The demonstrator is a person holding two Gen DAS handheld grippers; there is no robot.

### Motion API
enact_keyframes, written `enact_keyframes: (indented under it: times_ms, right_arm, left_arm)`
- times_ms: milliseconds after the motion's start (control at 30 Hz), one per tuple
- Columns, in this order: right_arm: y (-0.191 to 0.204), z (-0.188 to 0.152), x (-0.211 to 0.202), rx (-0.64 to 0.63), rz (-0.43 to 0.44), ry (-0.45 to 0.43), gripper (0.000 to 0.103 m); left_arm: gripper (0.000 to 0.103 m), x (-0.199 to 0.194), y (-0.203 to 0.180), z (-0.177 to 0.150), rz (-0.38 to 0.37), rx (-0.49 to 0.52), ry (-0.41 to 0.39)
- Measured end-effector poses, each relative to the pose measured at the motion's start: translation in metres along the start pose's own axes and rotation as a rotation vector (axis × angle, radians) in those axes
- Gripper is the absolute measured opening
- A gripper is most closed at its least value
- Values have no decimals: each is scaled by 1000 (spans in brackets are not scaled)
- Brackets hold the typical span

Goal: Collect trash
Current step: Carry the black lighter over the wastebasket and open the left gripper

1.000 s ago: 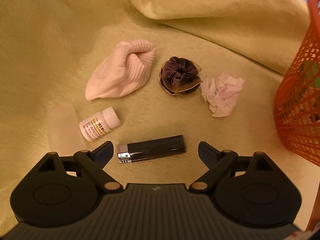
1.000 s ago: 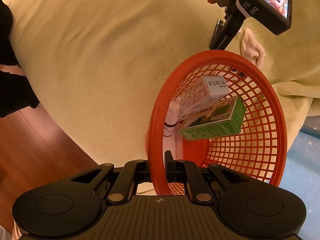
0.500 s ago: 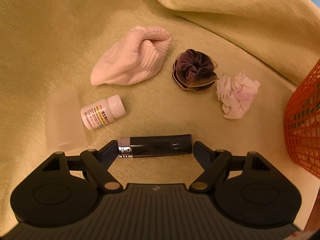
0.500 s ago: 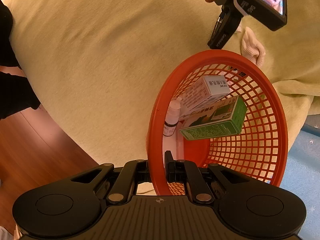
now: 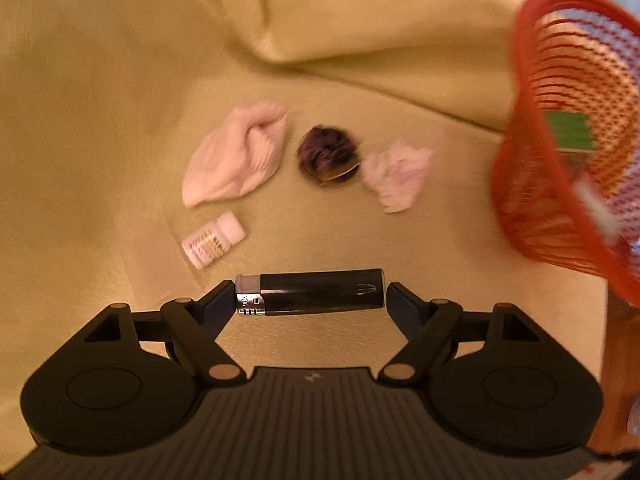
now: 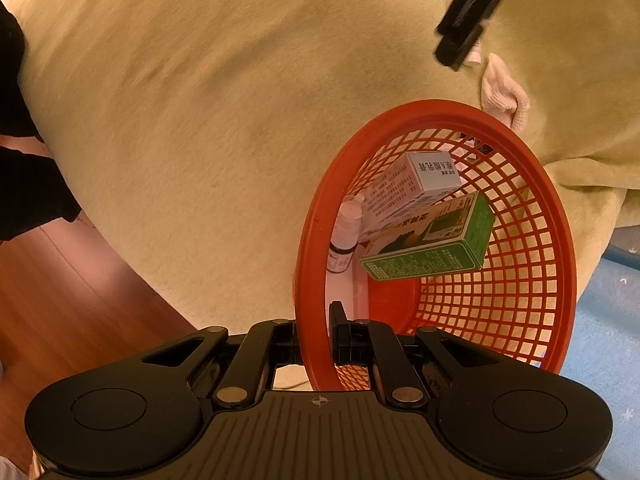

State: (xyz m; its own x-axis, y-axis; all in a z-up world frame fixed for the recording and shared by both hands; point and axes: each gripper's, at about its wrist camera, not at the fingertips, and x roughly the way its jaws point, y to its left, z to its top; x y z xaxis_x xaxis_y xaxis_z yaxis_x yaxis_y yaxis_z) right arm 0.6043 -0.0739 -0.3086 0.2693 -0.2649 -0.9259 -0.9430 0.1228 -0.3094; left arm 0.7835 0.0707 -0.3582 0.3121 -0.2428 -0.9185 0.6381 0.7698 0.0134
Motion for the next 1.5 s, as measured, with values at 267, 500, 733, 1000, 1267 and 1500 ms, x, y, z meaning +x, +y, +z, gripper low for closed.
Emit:
enact_keyframes:
  times_ms: [267,500,733,1000,1267,1500]
  right_arm:
    - [0,0,1,7,-7,-4,5]
    - [2,-1,1,8,-12,-8,5]
    - [3,-2,2,20,-18,-10,5]
    - [2,0,3,36,-17,-21,4]
    - [2,-2,3,41,-20,-28,4]
    - [3,-2,3,36,-23,-29,5]
  left_arm:
    - [78,-72,-22,24,-94,169,-103]
    - [78,-124,-49,47,-183,299,-171]
    - [78,-142,-83,65,-303,478,-189]
    - [80,-133,-116,87,-391,579,-198]
    - [91,-126,-115,95,-379,546,-199]
    - [91,-128,-93,81,-313,499,-178]
